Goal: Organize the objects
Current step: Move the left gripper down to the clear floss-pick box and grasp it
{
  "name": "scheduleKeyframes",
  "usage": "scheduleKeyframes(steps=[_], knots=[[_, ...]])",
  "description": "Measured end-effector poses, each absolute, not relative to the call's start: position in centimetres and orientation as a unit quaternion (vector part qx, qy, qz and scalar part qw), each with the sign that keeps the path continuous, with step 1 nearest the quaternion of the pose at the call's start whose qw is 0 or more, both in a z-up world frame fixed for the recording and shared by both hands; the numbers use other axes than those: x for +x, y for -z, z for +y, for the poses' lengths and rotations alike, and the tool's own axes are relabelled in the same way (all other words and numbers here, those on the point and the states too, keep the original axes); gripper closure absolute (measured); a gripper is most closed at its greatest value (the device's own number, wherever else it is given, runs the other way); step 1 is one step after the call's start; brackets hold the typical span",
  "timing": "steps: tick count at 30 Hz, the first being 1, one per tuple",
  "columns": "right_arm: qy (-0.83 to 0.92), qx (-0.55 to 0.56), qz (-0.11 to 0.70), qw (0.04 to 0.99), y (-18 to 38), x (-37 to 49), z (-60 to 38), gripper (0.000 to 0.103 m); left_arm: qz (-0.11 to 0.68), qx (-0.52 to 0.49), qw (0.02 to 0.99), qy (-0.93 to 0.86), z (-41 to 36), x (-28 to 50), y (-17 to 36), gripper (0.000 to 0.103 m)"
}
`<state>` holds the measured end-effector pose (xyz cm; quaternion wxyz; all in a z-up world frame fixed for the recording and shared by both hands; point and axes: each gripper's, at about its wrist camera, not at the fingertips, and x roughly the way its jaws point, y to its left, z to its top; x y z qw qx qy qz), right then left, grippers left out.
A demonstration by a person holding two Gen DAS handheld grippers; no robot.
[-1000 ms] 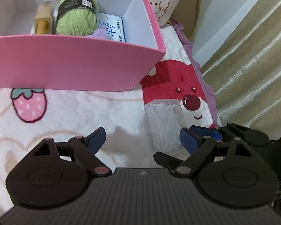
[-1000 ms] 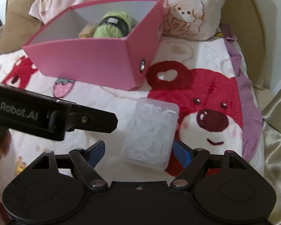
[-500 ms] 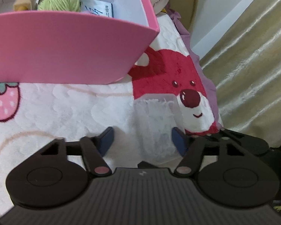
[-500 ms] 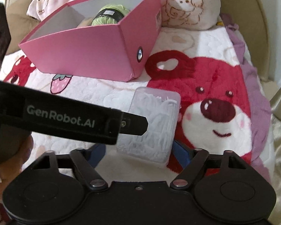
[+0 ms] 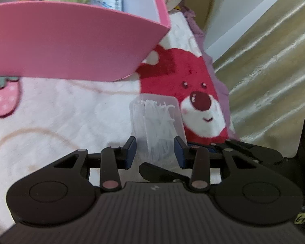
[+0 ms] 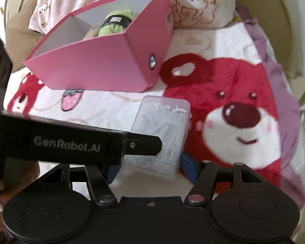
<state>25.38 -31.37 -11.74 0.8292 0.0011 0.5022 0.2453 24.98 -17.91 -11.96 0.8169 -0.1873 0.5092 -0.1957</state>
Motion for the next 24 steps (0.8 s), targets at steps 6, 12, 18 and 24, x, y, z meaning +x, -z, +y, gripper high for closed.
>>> scheduleKeyframes(steps=[6, 12, 18, 24], knots=[[-0.236, -0.026, 0.528, 0.815, 12.4, 23.6, -26.9, 0.035, 0.545, -0.177, 0.804, 0.16, -15.4, 23.4, 12.1, 0.064], [-0.234, -0.006, 0.517, 0.823, 12.1, 23.0, -25.8, 0.036, 0.544, -0.221, 0.795, 0.155, -12.4, 22.8, 12.7, 0.061], [-0.21, -0.049, 0.508, 0.834, 12.9, 22.8, -23.9, 0.037, 0.537, -0.216, 0.798, 0.17, -12.0, 23.3, 13.7, 0.059], [-0.203, -0.024, 0.506, 0.838, 12.7, 22.6, -24.8, 0.038, 0.521, -0.214, 0.807, 0.176, -11.7, 22.9, 13.6, 0.061]])
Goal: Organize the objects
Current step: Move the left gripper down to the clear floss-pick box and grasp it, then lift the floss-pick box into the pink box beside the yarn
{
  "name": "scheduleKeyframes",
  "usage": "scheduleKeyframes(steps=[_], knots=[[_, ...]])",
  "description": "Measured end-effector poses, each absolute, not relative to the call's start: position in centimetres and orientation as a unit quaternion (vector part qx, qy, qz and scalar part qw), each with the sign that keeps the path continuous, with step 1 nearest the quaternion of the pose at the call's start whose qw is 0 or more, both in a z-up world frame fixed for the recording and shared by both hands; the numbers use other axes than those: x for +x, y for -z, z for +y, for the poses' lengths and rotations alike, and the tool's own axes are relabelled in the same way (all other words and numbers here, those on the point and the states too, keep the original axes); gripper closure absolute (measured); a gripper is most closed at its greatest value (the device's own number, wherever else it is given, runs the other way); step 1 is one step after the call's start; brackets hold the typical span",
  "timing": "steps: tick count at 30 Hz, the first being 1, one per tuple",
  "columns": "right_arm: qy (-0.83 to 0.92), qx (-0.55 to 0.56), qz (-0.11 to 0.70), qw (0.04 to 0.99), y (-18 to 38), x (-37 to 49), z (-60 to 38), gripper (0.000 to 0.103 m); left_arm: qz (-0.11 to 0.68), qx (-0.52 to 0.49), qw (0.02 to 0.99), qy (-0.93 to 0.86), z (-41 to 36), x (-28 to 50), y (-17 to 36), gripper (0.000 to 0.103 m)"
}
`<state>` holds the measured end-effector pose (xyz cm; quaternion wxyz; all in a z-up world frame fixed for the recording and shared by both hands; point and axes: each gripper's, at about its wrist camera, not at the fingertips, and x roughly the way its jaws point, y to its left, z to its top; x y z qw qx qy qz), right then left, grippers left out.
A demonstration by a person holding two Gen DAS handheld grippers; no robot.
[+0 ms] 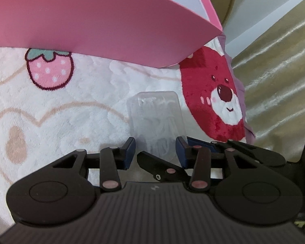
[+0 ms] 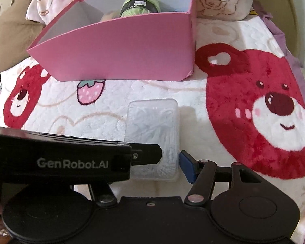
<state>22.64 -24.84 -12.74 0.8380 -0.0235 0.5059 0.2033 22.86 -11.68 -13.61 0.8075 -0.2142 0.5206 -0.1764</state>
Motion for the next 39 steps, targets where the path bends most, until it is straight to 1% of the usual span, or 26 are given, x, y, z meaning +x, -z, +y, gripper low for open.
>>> scheduleKeyframes(steps=[4, 9, 14, 19, 23, 35, 39], knots=[[-0.194, -0.033, 0.5, 0.843, 12.5, 22.1, -24.5, 0.038, 0.51, -0.211, 0.815, 0.176, -11.6, 22.5, 13.5, 0.061], [-0.196, -0.033, 0.486, 0.851, 11.5, 20.3, -24.3, 0.038, 0.515, -0.228, 0.807, 0.18, -10.6, 21.4, 12.8, 0.062], [-0.2, -0.053, 0.448, 0.87, 9.8, 18.1, -23.3, 0.038, 0.499, -0.206, 0.822, 0.181, -10.1, 19.9, 10.4, 0.061], [-0.202, -0.039, 0.421, 0.884, 8.4, 16.7, -23.3, 0.038, 0.486, -0.18, 0.835, 0.184, -9.9, 18.7, 8.2, 0.062], [-0.204, -0.009, 0.41, 0.889, 7.0, 15.6, -23.7, 0.038, 0.472, -0.176, 0.842, 0.193, -9.4, 17.5, 6.7, 0.061], [-0.21, -0.017, 0.381, 0.9, 4.5, 13.3, -21.6, 0.038, 0.446, -0.177, 0.855, 0.195, -7.3, 15.3, 3.8, 0.061], [-0.219, -0.016, 0.374, 0.901, 3.1, 13.1, -20.9, 0.038, 0.442, -0.164, 0.862, 0.188, -6.7, 15.0, 1.8, 0.062]])
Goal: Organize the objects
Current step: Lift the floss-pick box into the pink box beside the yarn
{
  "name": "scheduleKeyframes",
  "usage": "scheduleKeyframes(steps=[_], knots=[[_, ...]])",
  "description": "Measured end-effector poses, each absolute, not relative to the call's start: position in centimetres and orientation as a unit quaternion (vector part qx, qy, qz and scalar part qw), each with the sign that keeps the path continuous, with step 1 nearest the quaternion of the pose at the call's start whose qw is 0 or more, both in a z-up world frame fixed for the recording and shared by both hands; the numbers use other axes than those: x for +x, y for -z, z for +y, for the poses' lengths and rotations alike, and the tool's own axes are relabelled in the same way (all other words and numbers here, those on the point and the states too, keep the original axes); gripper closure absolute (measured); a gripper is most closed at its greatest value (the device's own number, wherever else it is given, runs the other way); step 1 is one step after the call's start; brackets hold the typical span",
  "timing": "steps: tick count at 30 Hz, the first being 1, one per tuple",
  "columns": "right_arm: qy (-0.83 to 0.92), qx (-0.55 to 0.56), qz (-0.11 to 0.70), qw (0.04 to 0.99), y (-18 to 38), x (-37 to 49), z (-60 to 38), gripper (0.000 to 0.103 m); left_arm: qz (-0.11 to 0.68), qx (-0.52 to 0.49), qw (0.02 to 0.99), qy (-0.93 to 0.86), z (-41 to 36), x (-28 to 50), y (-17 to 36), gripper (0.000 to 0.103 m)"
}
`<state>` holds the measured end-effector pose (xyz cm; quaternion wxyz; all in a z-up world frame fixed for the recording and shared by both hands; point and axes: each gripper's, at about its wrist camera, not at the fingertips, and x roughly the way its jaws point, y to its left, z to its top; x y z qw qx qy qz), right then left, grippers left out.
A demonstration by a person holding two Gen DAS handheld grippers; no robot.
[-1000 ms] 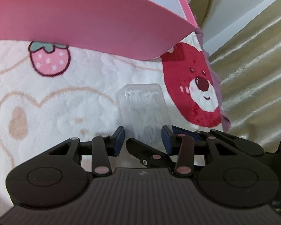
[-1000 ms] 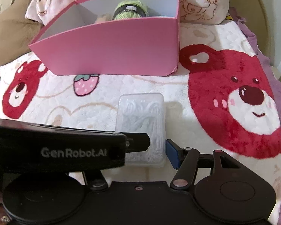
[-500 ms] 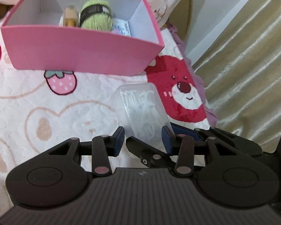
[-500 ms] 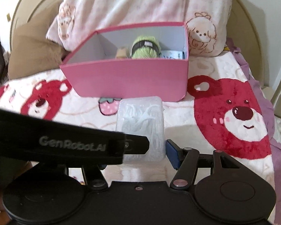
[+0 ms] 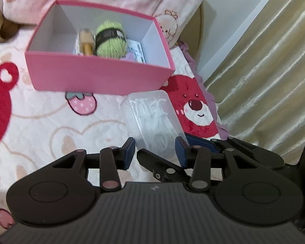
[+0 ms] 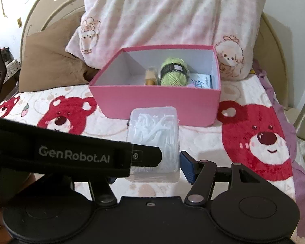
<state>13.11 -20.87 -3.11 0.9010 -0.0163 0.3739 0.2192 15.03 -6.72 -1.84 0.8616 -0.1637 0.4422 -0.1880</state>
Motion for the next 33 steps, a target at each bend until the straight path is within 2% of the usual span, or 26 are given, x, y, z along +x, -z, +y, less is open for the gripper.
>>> scheduleKeyframes(steps=[8, 18, 26, 33], knots=[[-0.239, -0.011, 0.356, 0.903, -1.4, 15.9, -19.3, 0.038, 0.43, -0.127, 0.876, 0.177, -5.5, 17.4, -3.6, 0.062], [-0.222, 0.024, 0.339, 0.914, -5.4, 22.2, -19.3, 0.038, 0.414, -0.108, 0.887, 0.174, -6.4, 24.4, -8.8, 0.062], [-0.194, 0.015, 0.338, 0.921, -6.4, 27.6, -20.4, 0.038, 0.414, -0.13, 0.88, 0.192, -7.8, 30.5, -8.9, 0.062], [-0.175, -0.003, 0.382, 0.907, -3.4, 33.1, -20.1, 0.038, 0.439, -0.165, 0.862, 0.194, -8.1, 35.7, -4.6, 0.063]])
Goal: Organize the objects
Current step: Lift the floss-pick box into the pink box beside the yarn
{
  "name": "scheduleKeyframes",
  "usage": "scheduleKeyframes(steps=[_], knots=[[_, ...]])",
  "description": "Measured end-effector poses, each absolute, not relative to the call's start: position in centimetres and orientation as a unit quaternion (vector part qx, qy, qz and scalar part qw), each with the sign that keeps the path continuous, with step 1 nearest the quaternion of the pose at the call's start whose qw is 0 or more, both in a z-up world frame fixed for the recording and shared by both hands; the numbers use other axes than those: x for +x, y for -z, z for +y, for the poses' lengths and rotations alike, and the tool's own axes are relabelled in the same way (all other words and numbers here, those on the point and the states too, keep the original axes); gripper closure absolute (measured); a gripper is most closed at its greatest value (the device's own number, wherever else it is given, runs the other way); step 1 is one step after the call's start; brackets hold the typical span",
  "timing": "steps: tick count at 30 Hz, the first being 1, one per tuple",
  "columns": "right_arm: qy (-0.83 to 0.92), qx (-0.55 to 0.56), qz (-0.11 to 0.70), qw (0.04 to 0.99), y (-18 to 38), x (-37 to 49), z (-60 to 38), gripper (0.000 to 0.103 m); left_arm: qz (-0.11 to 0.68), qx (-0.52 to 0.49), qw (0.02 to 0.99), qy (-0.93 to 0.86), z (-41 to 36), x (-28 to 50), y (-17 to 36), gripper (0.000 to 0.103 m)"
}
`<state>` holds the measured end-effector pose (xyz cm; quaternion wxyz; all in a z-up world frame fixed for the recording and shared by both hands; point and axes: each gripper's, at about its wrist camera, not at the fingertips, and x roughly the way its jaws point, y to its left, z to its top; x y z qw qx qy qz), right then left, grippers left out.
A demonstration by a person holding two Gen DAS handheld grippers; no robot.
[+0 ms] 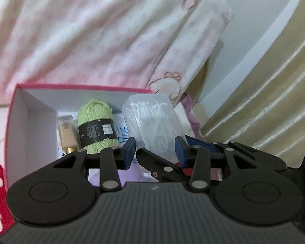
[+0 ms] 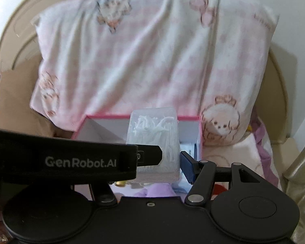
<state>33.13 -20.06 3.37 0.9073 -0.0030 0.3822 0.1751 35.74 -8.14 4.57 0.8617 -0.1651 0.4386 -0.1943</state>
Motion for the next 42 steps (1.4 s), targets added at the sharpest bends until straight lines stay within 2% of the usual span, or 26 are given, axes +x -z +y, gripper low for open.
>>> scheduleKeyframes(steps=[16, 22, 31, 34, 37, 39, 42], knots=[[-0.138, -0.091, 0.35, 0.922, 4.1, 37.1, -17.9, 0.038, 0.435, -0.217, 0.846, 0.221, -7.1, 41.8, 4.2, 0.063], [-0.136, -0.109, 0.361, 0.916, 5.6, 37.9, -17.3, 0.038, 0.445, -0.216, 0.842, 0.218, -7.1, 42.6, 6.0, 0.064], [-0.125, -0.192, 0.349, 0.909, 7.5, 37.9, -15.3, 0.039, 0.446, -0.224, 0.839, 0.215, -6.5, 42.9, 7.2, 0.071], [-0.121, -0.185, 0.354, 0.909, 7.5, 38.3, -15.5, 0.038, 0.437, -0.223, 0.845, 0.213, -6.4, 43.0, 7.1, 0.071], [-0.128, -0.207, 0.358, 0.902, 7.6, 38.3, -15.4, 0.037, 0.436, -0.233, 0.842, 0.215, -6.2, 43.2, 7.2, 0.071], [-0.131, -0.216, 0.35, 0.902, 7.5, 38.1, -15.5, 0.029, 0.443, -0.245, 0.835, 0.215, -6.0, 43.3, 7.4, 0.071], [-0.136, -0.207, 0.353, 0.902, 6.9, 38.1, -16.1, 0.027, 0.444, -0.242, 0.836, 0.214, -6.0, 43.1, 7.0, 0.067]])
